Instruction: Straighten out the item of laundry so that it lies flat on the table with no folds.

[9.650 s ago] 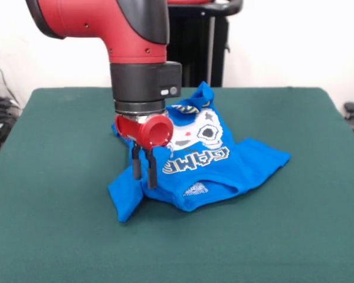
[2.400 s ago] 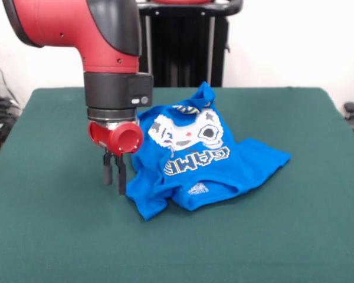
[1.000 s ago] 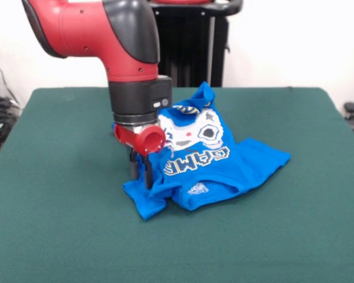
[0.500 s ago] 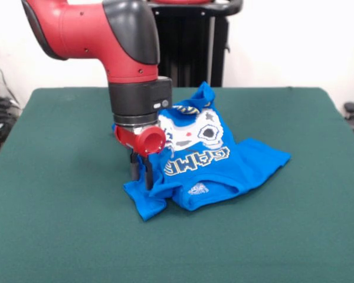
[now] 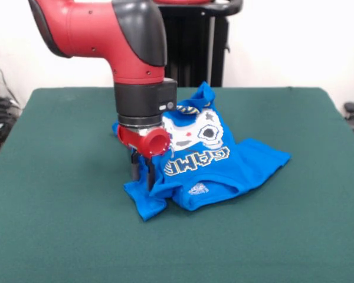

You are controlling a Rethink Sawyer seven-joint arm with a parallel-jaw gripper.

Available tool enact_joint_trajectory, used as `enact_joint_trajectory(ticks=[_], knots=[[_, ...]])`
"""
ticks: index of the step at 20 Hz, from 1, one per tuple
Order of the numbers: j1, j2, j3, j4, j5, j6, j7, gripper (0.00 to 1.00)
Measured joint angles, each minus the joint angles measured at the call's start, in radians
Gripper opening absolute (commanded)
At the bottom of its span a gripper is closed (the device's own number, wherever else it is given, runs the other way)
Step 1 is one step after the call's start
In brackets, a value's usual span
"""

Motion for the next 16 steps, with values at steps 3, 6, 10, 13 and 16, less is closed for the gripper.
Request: enact_joint_trajectory(ticks=[3,6,10,13,16], knots=[[0.077,0.003,-0.066,-0.031,0.015,0.008,0.000,1.00],[0.113,0.003,-0.094,-0.048,0.025,0.023,0.000,1.00],[0.166,0.004,-0.139,-0.084,0.045,0.085,0.000,1.00],[0.188,0.004,-0.160,-0.109,0.062,0.140,0.000,1.00],[0.205,0.004,-0.177,-0.138,0.079,0.199,0.000,1.00]])
